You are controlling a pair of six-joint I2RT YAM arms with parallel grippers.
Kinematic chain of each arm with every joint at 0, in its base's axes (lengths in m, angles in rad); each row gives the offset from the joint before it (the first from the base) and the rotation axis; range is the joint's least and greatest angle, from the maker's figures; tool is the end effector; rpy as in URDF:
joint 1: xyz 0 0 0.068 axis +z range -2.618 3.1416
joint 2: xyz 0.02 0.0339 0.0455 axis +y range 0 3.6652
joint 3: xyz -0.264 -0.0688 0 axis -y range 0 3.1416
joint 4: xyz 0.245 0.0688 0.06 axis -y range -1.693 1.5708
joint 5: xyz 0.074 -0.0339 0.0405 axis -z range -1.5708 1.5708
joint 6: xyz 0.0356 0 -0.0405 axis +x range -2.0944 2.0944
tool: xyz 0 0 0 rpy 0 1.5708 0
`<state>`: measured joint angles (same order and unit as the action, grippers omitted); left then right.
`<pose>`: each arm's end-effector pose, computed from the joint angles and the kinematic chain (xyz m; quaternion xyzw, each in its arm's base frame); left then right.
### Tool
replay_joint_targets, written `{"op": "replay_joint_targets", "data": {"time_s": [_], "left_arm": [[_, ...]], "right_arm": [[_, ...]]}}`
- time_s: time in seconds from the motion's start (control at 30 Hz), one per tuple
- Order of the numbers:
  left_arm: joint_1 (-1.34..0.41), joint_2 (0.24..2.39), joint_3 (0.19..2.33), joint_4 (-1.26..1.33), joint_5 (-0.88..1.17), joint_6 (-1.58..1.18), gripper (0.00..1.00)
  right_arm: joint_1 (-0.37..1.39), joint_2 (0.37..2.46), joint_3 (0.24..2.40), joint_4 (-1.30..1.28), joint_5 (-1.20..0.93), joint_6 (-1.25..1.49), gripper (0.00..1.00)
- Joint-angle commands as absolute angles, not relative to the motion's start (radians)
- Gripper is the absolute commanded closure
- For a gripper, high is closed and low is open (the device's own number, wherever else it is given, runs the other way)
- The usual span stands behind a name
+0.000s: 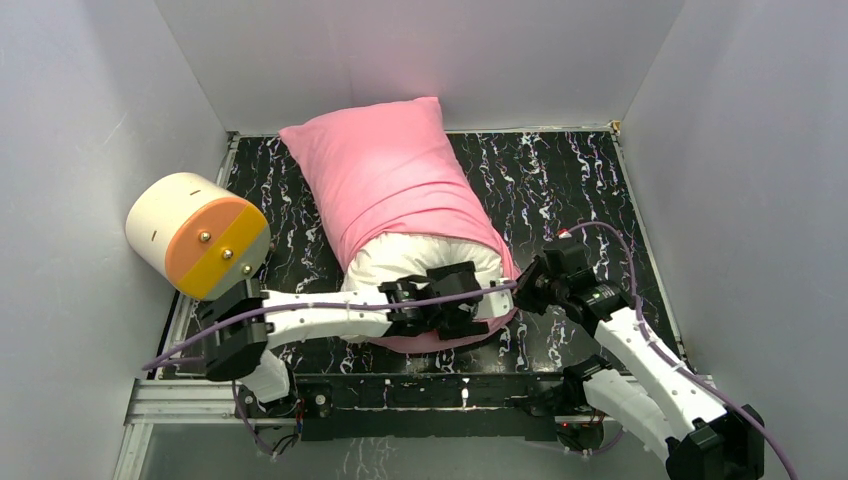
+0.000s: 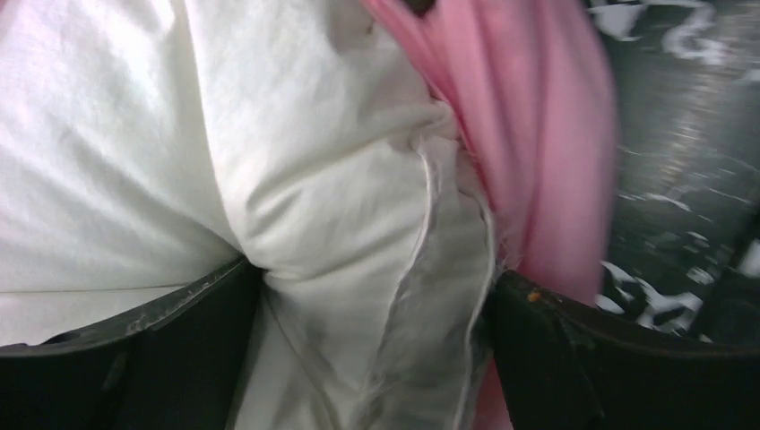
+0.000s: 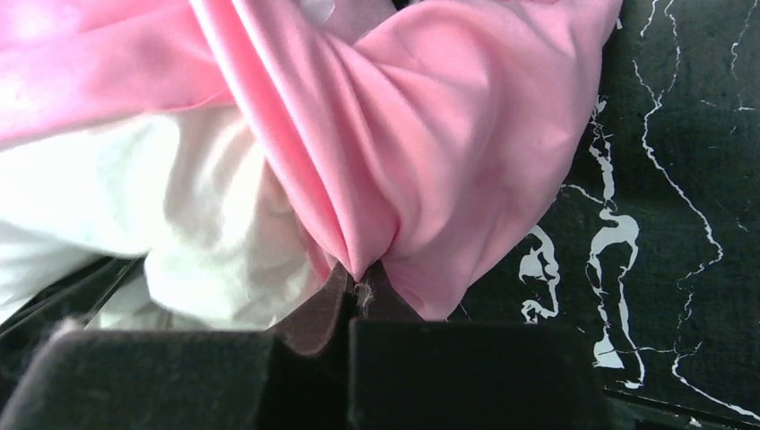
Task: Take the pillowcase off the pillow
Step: Remove the pillow from the pillowcase.
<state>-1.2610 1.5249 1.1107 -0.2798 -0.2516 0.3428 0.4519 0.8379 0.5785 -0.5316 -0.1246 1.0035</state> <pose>0.1120 -0.3208 0.2642 0.6085 0.6629 -0.0848 0.4279 0.1532 0.0793 0.2271 0.2286 0.8947 0.2953 0.2450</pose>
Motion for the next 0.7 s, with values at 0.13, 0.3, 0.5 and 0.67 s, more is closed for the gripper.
{"op": "replay_joint_targets", "data": {"time_s": [0.13,0.3,0.5,0.67], "left_arm": [[-1.251,1.588,1.059,-0.093,-0.709,0.360,1.00],[-1.096,1.458,1.170,-0.172,-0.723,0.301,1.00],[-1.021,1.458,1.283,-0.339,-0.422,0.118,1.00],[-1.031,1.481,1.237,-0.320,-0.324,0.067,1.00]], "right_arm": [[0.452,0.818,0.651,-0.632,-0.017,1.001,1.00],[0.449,0.865,0.600,-0.721,0.101,0.957,1.00],[0.449,0.839,0.577,-0.574,-0.135,0.961,0.79],[0.449,0.805,0.701,-0.554,-0.241,1.010,0.39]]}}
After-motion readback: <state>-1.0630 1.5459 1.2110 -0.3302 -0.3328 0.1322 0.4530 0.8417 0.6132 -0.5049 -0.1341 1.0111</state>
